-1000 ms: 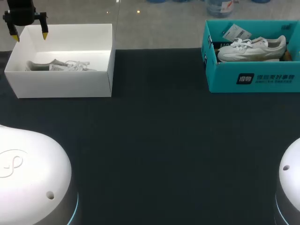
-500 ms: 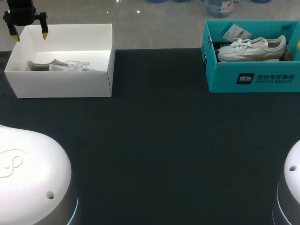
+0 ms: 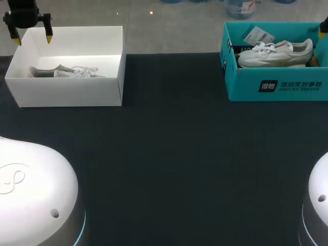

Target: Take the shoe out of the shoebox, open the shoe tongue, remove and reinsert the insole, then place the shoe into the shoebox

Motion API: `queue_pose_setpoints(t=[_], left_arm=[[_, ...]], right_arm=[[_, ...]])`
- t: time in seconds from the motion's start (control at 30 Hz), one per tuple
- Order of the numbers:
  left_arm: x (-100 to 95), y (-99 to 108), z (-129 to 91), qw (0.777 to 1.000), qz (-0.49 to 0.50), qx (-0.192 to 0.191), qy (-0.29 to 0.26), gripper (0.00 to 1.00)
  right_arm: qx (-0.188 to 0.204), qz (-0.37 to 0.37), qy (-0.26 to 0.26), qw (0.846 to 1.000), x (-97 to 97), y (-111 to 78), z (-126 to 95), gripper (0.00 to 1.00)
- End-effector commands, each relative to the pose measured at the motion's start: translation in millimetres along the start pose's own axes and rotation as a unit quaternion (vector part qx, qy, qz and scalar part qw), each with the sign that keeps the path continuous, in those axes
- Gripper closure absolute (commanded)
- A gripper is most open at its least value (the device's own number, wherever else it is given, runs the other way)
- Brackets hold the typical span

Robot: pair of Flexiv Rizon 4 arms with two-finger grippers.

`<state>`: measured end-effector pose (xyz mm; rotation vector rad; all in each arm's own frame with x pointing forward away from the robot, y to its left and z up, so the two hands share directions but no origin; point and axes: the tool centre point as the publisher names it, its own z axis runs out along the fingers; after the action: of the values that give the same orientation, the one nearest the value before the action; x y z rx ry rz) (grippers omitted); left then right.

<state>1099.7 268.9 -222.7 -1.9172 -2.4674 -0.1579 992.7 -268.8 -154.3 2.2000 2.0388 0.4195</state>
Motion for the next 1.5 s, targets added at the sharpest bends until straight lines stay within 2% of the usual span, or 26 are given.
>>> queue_pose_setpoints(t=[0.03, 0.43, 0.5, 0.67, 0.7, 0.83, 1.1, 1.5], left_arm=[[0.4, 0.1, -0.2, 1.000, 0.001, 0.000, 0.001, 0.00], [0.4, 0.1, -0.2, 1.000, 0.001, 0.000, 0.001, 0.00], [0.4, 0.1, -0.2, 1.000, 0.001, 0.000, 0.001, 0.00], [0.4, 0.1, -0.2, 1.000, 0.001, 0.000, 0.001, 0.00], [0.4, 0.1, -0.2, 1.000, 0.001, 0.000, 0.001, 0.00], [0.4, 0.1, -0.2, 1.000, 0.001, 0.000, 0.001, 0.00], [0.4, 0.1, -0.2, 1.000, 0.001, 0.000, 0.001, 0.00], [0.4, 0.1, -0.2, 1.000, 0.001, 0.000, 0.001, 0.00]], right_arm=[[0.043, 0.000, 0.002, 0.999, -1.2, 51.2, 4.3, 0.00], [0.043, 0.000, 0.002, 0.999, -1.2, 51.2, 4.3, 0.00], [0.045, 0.003, -0.006, 0.999, 2.8, 61.1, 14.2, 0.00], [0.026, 0.006, -0.049, 0.998, 7.3, 102.0, 44.6, 0.00], [0.011, 0.012, -0.060, 0.998, 6.3, 109.2, 50.5, 0.00], [0.016, 0.014, -0.085, 0.996, 0.7, 127.9, 74.4, 0.00], [0.032, 0.039, -0.096, 0.994, -15.1, 140.3, 110.7, 0.00], [0.083, 0.027, -0.098, 0.991, -39.5, 138.6, 165.6, 0.00]])
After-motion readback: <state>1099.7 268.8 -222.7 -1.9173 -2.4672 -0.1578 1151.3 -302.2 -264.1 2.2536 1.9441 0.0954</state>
